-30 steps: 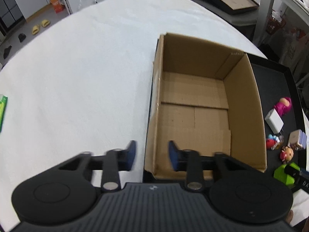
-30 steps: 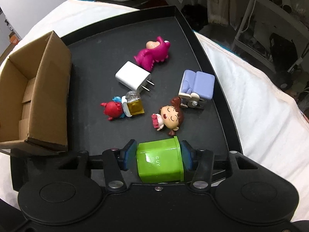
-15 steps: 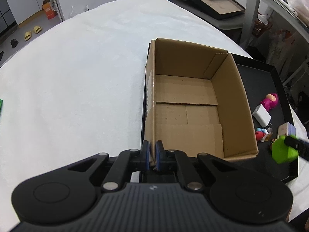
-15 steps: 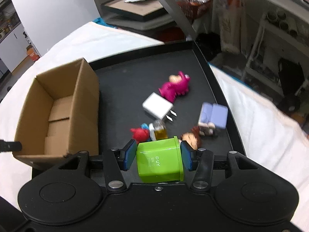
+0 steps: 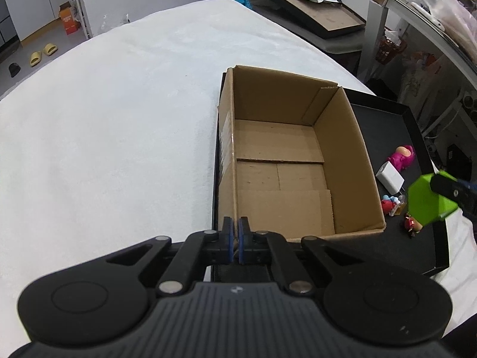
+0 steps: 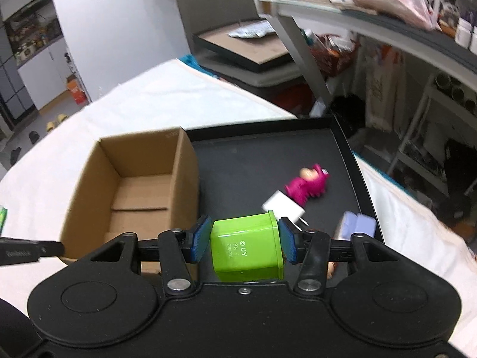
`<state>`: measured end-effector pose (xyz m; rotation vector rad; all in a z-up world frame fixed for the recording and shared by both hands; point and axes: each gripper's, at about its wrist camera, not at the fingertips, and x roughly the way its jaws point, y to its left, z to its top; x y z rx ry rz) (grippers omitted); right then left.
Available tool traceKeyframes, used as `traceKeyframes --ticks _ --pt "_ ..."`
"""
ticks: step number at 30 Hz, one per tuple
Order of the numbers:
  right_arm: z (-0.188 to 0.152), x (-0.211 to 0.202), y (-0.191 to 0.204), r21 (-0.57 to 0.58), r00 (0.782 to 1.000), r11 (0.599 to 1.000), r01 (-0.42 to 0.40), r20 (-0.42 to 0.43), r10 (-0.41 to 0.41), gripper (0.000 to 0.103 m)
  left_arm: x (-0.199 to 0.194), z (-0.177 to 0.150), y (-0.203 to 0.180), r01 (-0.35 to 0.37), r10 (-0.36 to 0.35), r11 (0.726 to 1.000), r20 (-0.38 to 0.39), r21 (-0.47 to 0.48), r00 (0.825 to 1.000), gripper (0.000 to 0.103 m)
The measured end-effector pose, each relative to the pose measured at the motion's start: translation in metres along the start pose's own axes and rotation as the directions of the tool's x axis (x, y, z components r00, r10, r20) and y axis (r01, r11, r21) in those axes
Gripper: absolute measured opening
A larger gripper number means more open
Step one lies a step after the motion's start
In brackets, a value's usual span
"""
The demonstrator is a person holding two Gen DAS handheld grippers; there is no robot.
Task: Organize rigid objects
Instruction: 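Lift the green cup with the right tool and release it into the cardboard box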
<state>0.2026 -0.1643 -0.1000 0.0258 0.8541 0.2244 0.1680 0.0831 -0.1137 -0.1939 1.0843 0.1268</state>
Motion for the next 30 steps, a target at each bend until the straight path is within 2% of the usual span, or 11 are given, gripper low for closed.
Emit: traceKeyframes --ticks 9,15,20,30 --pt "0.015 -0.012 0.029 -0.099 0.991 0.991 -0.095 0.085 0.103 0.049 -0.003 0.002 0.008 0.035 -0.035 0.999 0.007 -0.007 0.999 0.003" --pt "0.023 -0.011 0.046 -0.138 0.982 0.98 -0.145 0.102 0.16 0.049 -0.002 0.004 0.009 0.055 -0.055 0.998 0.006 -0.013 0.998 0.003" --pt "0.027 -0.002 0.064 -0.188 0.975 0.966 -0.18 0.095 0.2 0.049 0.004 0.005 0.017 0.077 -0.077 0.996 -0.001 -0.033 0.997 0.003" --pt "0.031 0.031 0.089 -0.245 0.975 0.95 -0.195 0.056 0.215 0.049 0.021 0.014 0.03 0.101 -0.102 0.992 -0.014 -0.077 0.995 0.006"
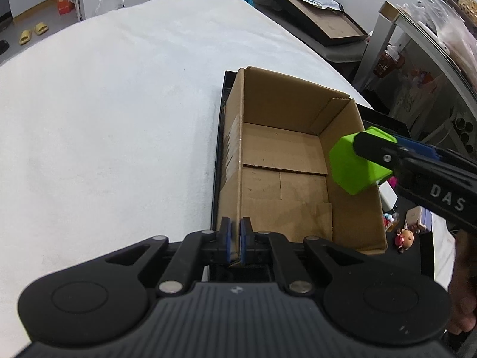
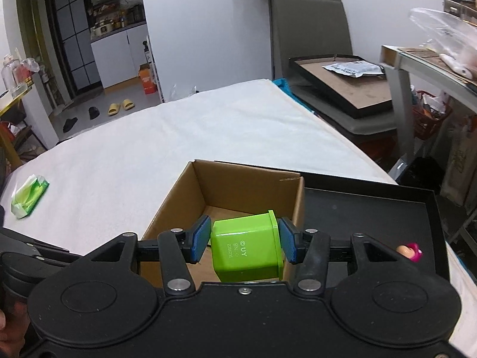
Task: Organize rigid objects
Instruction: 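Lift the green cup with the right tool and release it into the cardboard box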
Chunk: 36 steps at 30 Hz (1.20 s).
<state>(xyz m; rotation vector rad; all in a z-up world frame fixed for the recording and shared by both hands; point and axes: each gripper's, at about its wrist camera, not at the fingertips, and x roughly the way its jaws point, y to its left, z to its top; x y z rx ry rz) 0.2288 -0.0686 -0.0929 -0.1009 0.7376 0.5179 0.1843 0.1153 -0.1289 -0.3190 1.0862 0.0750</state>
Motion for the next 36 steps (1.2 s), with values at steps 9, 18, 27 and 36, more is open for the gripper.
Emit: traceKeyframes --ticks 9,18,27,36 --pt "0.005 0.027 0.012 -0.009 0.999 0.999 -0.032 -0.013 0.032 0.049 0.007 0.004 0.006 0.023 -0.024 1.0 -0.01 -0.018 1.0 0.006" --pt "0.012 0.052 0.021 -0.029 0.998 0.998 -0.052 -0.02 0.052 0.049 0.006 0.007 0.01 0.033 -0.034 0.999 -0.035 -0.027 0.999 0.007" --pt "0.018 0.039 0.024 -0.042 1.0 0.999 -0.023 0.013 0.024 0.077 0.007 0.011 0.002 -0.032 0.031 0.999 -0.057 -0.009 0.998 0.014" --pt "0.014 0.011 -0.013 0.153 0.996 0.984 0.094 -0.02 -0.092 0.077 -0.015 0.006 -0.014 -0.12 0.12 0.992 -0.013 0.032 0.993 0.05"
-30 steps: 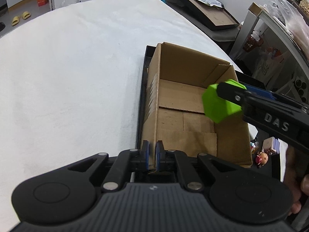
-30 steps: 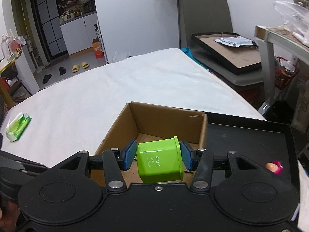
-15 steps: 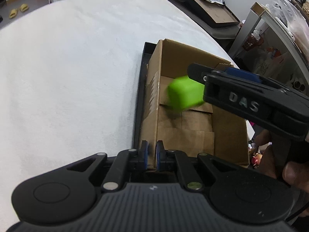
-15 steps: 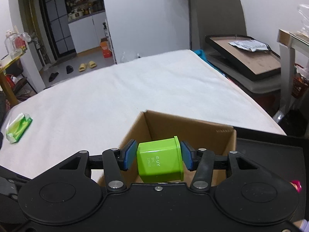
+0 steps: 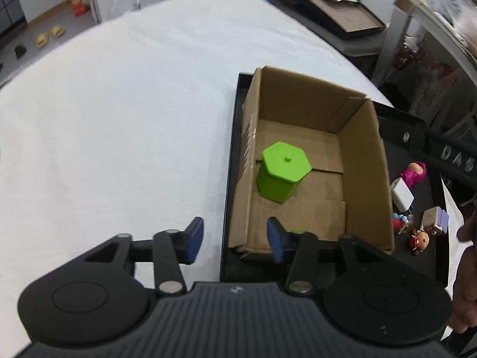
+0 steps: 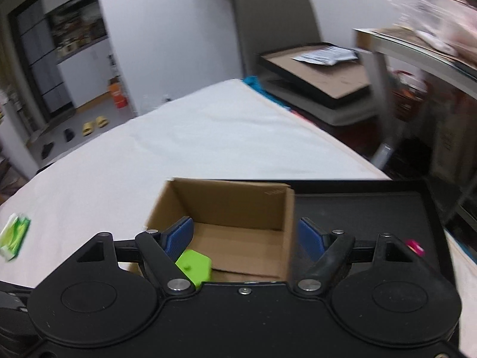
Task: Organize rigid objects
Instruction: 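Lift the green cup with the right tool and release it into the cardboard box, then reach the right tool to the lavender block figure and grasp it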
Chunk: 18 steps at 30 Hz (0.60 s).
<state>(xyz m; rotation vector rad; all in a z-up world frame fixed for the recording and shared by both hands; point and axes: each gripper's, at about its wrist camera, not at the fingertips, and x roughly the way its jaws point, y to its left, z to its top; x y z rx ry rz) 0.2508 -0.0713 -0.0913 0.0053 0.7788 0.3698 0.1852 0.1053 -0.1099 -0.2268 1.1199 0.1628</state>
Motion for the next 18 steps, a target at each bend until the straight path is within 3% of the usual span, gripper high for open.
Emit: traceKeyframes --ticks 4,13,18 --pt "-0.01 -0.008 -0.013 0.05 0.997 0.996 0.08 -0.019 -0.079 0.079 -0.013 -0.004 -0.013 -0.03 0.029 0.999 0.037 0.031 0.999 0.06" --pt "-0.026 -0.03 -0.043 0.101 0.982 0.977 0.189 -0.027 -0.187 0.087 -0.028 -0.013 -0.032 -0.065 0.063 0.997 0.052 0.037 0.997 0.064" --pt "-0.029 -0.039 -0.065 0.165 0.963 0.949 0.269 -0.033 -0.267 0.09 -0.029 -0.017 -0.042 -0.101 0.099 0.994 0.051 0.045 0.994 0.065"
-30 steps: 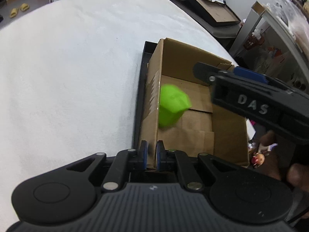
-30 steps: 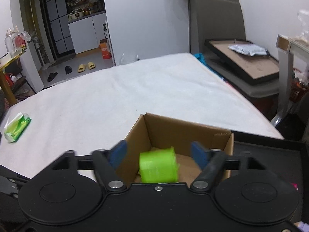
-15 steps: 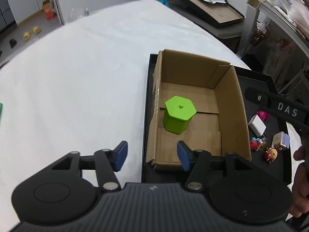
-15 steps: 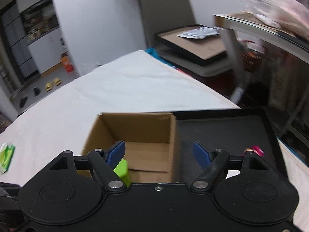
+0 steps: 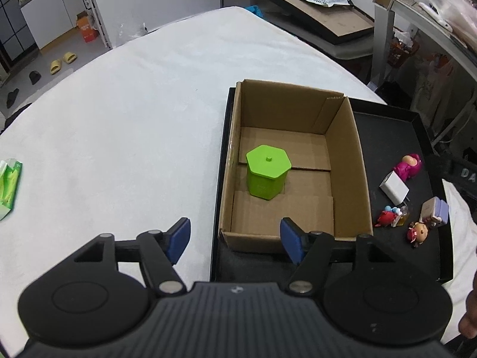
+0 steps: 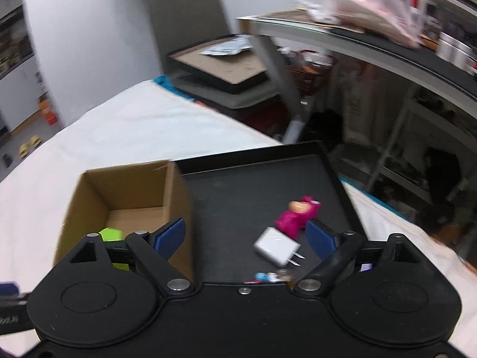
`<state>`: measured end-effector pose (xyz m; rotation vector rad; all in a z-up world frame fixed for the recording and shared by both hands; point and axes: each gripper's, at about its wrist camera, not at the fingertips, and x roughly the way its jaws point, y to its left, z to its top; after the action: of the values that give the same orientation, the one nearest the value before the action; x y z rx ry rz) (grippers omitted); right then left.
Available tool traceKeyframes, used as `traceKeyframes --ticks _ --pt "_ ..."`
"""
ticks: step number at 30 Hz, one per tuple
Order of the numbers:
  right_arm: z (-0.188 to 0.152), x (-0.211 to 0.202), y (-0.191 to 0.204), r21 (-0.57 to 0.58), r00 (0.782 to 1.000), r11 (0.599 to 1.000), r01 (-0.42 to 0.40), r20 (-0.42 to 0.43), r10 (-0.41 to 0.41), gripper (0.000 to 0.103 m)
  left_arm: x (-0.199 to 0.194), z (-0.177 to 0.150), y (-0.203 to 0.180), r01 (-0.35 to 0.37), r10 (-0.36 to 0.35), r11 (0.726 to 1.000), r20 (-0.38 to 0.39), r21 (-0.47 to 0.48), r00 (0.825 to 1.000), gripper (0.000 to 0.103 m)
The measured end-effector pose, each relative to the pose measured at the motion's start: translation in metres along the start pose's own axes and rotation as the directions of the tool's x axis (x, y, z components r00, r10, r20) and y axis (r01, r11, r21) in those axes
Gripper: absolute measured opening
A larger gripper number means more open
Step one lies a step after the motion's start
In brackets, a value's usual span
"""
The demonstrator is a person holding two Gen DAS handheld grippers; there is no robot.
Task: Organize rigid objects
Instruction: 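Reach the right tool to the lavender block figure and grasp it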
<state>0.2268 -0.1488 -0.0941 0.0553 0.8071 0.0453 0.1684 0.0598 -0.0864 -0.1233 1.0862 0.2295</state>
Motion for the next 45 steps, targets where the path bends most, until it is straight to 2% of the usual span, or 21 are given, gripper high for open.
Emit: traceKeyframes --ticks 3,5,11,14,18,30,36,39,40,41,45 --pt "-0.003 0.003 -0.02 0.08 0.999 0.996 0.031 -0.015 -0.03 0.091 0.002 0.0 -0.005 0.006 -0.006 1.0 -0.012 0.019 1.0 0.065" --pt "-0.006 0.008 -0.032 0.111 0.998 0.992 0.053 -0.038 -0.049 0.091 0.003 0.001 -0.008 -0.024 0.025 1.0 -0.018 0.02 1.0 0.065" --pt "-0.012 0.029 -0.056 0.161 0.995 0.984 0.074 -0.083 -0.061 0.091 -0.001 0.004 -0.019 -0.056 0.056 0.998 -0.016 0.02 0.998 0.065" --pt "-0.012 0.043 -0.07 0.193 0.989 0.973 0.124 -0.108 -0.104 0.091 -0.002 0.006 -0.029 -0.056 0.056 0.998 0.002 0.04 0.998 0.065" --pt "-0.016 0.055 -0.08 0.199 0.982 0.967 0.162 -0.13 -0.138 0.091 -0.001 0.011 -0.039 -0.083 0.082 0.996 0.021 0.029 0.996 0.065" --pt "-0.024 0.094 -0.102 0.197 0.969 0.964 0.178 -0.206 -0.137 0.09 0.011 0.02 -0.056 -0.115 0.115 0.993 0.02 0.017 0.993 0.065" --pt "-0.03 0.104 -0.102 0.198 0.965 0.967 0.162 -0.238 -0.113 0.077 0.016 0.021 -0.055 -0.125 0.124 0.992 0.028 0.022 0.992 0.065" --pt "-0.032 0.107 -0.099 0.183 0.962 0.968 0.171 -0.244 -0.124 0.067 0.019 0.022 -0.051 -0.128 0.129 0.992 0.022 -0.002 0.991 0.065" --pt "-0.033 0.107 -0.099 0.186 0.962 0.968 0.171 -0.245 -0.123 0.06 0.02 0.022 -0.049 -0.127 0.127 0.992 0.02 -0.012 0.992 0.065" --pt "-0.034 0.107 -0.099 0.193 0.963 0.967 0.166 -0.242 -0.117 0.045 0.02 0.022 -0.047 -0.124 0.125 0.992 0.018 -0.017 0.992 0.065" --pt "-0.029 0.102 -0.111 0.302 0.975 0.949 0.091 -0.219 -0.024 0.044 0.018 0.019 -0.043 -0.117 0.117 0.993 0.021 -0.014 0.993 0.065"
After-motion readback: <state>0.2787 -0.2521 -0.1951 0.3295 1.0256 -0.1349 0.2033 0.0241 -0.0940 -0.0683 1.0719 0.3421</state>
